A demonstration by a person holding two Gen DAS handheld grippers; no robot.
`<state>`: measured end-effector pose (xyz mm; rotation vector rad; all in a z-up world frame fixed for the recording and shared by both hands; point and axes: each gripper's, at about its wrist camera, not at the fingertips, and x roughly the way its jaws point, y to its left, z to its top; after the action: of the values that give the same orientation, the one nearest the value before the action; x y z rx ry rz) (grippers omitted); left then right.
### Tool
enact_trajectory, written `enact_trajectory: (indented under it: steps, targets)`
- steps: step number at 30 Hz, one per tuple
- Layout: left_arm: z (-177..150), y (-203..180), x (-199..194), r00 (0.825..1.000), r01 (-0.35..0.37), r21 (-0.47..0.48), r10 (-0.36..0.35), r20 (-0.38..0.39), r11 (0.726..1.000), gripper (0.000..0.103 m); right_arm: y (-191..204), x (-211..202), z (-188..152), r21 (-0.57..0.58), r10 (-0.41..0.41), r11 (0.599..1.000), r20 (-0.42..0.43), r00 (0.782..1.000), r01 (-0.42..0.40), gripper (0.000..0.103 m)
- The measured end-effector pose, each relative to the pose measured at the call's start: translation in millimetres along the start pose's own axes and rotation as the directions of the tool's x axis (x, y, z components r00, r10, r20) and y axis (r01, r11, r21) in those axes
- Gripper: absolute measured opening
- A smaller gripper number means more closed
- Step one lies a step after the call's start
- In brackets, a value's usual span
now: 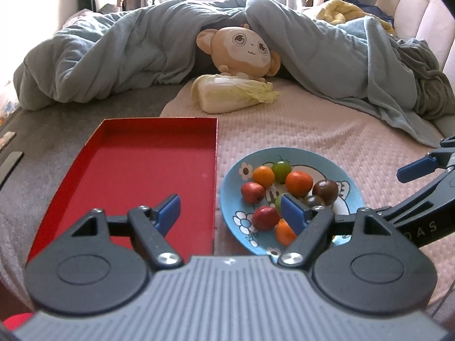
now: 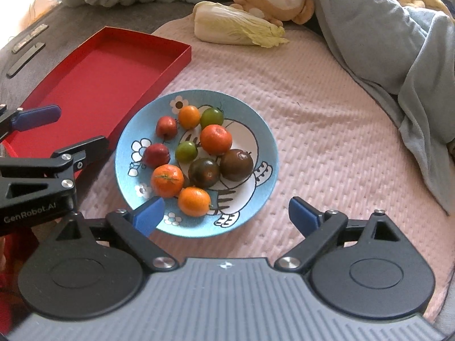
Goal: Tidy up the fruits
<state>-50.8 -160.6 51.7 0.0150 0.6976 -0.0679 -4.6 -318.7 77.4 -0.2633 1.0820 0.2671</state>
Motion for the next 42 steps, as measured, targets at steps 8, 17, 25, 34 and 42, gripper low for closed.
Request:
enact_trajectory:
  steps: [8, 17, 25, 34, 42]
  targets:
    - [-2.4, -8.2, -9.0, 1.000, 0.019, 0.030, -0.019, 0.002, 0.999, 0.079, -2.1, -5.2, -11.2, -0.007, -0.015, 1.000, -0.026, 1.000, 0.015, 0.098]
    - [-12.7, -21.5, -12.8, 0.999, 0.039, 0.067, -0.037, -0.028, 0.997, 0.079, 3.2, -9.1, -25.6, -0.080, 0.008, 0.997, -0.082, 0.997, -0.014, 0.098]
    - [-22.0, -27.9, -12.8, 0.996, 0.054, 0.075, -0.049, -0.069, 0.996, 0.079, 12.2, -8.8, -37.9, -0.157, 0.014, 0.987, -0.141, 0.990, -0.036, 0.099]
    - [-30.3, -31.3, -12.5, 0.994, 0.064, 0.090, -0.055, -0.097, 0.994, 0.079, 18.5, -9.7, -44.8, -0.197, 0.022, 0.979, -0.183, 0.983, -0.058, 0.101]
    - [-39.2, -34.0, -7.1, 0.991, 0.064, 0.108, -0.050, -0.121, 0.992, 0.079, 19.1, -9.9, -44.8, -0.205, 0.024, 0.977, -0.195, 0.981, -0.064, 0.101]
